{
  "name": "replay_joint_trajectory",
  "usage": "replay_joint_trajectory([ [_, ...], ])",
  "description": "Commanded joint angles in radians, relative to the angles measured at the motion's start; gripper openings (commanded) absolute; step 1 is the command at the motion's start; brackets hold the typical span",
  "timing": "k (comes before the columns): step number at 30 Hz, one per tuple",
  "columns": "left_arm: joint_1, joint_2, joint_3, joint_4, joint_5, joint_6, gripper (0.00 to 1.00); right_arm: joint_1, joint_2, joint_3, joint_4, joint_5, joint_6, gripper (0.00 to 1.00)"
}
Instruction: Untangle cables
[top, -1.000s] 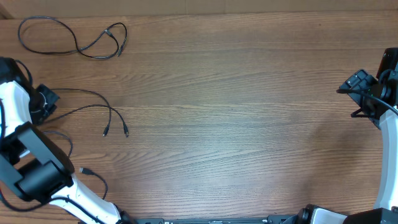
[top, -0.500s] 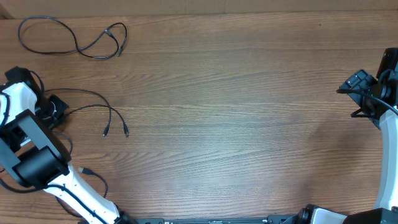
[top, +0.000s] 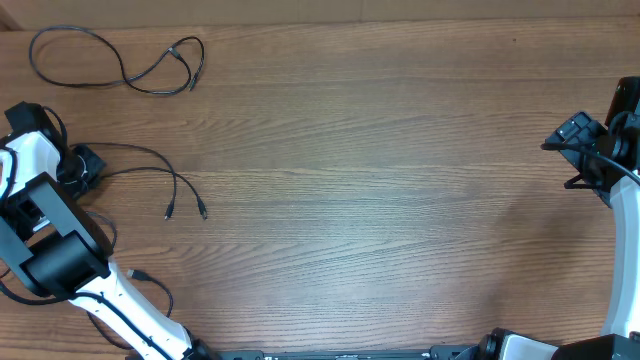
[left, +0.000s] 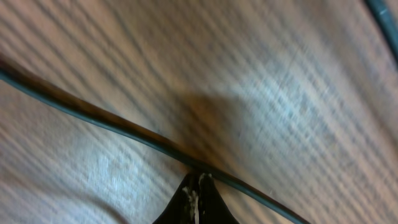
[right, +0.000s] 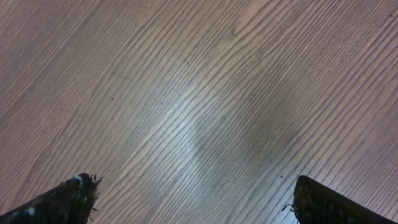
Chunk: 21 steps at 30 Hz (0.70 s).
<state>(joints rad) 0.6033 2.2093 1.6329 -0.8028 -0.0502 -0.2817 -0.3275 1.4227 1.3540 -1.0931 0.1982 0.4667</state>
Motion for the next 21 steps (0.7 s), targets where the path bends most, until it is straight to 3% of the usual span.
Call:
replay_joint_trajectory([
  [1,0.0,0.072,-0.009,0.03,-0.013,0.021,0.04,-0.005,-0.002,0.031,0.003,0.01,-0.003,1.0],
  [5,0.006,0.066,0.097,-0.026,0.019,0.013,0.04,-0.005,-0.002,0.031,0.003,0.01,-0.003,1.0],
  [14,-0.009,0.064,0.585,-0.378,0.242,0.005,0.04,-0.005,-0.002,0.031,0.003,0.01,-0.003,1.0],
  [21,-0.05,0.064,0.682,-0.583,0.484,0.014,0.04,-0.005,-0.002,0.031,0.003,0.01,-0.003,1.0],
])
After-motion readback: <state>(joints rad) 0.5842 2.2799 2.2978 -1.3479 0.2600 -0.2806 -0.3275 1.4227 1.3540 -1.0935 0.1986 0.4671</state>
